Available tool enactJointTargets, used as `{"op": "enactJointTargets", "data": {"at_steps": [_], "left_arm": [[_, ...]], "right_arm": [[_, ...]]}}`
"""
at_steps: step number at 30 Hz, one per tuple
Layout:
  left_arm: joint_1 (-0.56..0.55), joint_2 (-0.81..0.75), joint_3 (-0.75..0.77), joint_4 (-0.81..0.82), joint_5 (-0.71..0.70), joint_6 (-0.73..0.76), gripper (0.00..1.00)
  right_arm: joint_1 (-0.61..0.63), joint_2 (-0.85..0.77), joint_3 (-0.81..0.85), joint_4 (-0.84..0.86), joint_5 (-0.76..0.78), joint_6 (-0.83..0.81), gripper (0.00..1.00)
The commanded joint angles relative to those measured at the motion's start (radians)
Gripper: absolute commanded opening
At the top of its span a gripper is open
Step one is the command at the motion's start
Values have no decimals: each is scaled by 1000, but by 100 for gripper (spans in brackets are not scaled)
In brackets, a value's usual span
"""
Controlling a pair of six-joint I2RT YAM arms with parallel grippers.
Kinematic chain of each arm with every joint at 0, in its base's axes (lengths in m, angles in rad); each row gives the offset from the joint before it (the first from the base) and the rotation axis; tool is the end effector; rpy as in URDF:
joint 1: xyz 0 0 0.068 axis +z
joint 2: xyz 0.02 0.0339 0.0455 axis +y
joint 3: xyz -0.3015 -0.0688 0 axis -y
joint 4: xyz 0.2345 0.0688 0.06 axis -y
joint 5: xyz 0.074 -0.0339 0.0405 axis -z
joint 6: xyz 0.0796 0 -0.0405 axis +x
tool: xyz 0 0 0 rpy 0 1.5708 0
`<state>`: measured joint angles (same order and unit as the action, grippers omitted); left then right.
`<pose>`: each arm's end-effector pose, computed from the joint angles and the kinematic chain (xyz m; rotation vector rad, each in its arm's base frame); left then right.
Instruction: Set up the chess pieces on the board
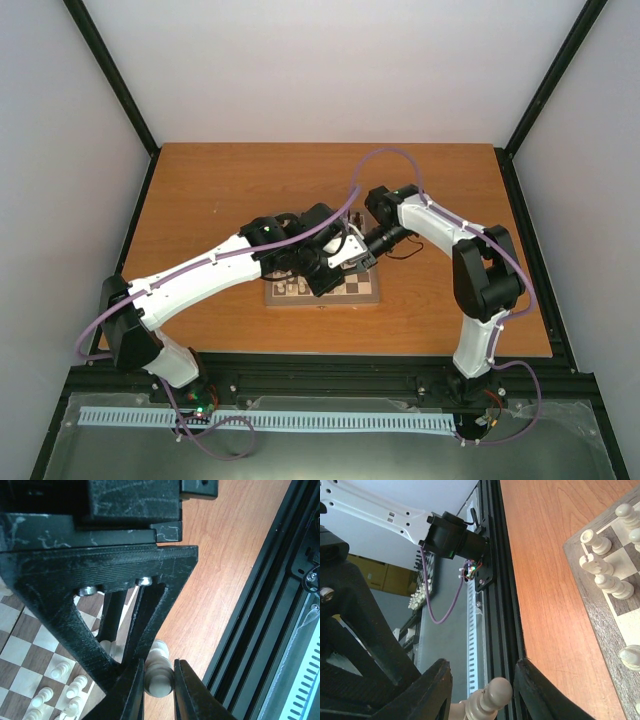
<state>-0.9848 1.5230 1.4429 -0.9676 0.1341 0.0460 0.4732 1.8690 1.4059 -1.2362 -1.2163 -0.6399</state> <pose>0.1684 -0.2729 0.3233 1.3695 2.3193 -0.4874 0.2616 0.2178 0.2498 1.2573 -2.2384 -1.7931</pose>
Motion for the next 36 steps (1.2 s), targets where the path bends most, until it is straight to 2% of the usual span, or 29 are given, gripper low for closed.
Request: {"op": "enactJointTargets", "data": {"at_steps": [1,6,8,14,20,26,32,36], "left_arm": [[-9,12,19,0,-31,15,10],[-9,13,18,1,-38,15,11],[-9,13,17,0,-40,15,11],[-9,13,13,5,-36,14,11],[-9,-19,-30,14,-48,-27,11],[-9,-88,-88,12,-157,-122,10],[13,-91,-147,5,-223,-196,10],[85,-67,-194,43,-202,-221,10]], "right_arm": [[16,8,-1,-46,-52,-52,34],[17,10,-3,-66,-67,-79,23],[18,10,-3,-70,-72,-86,15],[16,1,0,-41,-60,-70,7],[-30,-76,-35,119,-30,55,5],[-143,-189,-132,337,56,220,5],[-221,-258,-197,399,95,247,6],[-254,-298,-219,423,103,256,6]]}}
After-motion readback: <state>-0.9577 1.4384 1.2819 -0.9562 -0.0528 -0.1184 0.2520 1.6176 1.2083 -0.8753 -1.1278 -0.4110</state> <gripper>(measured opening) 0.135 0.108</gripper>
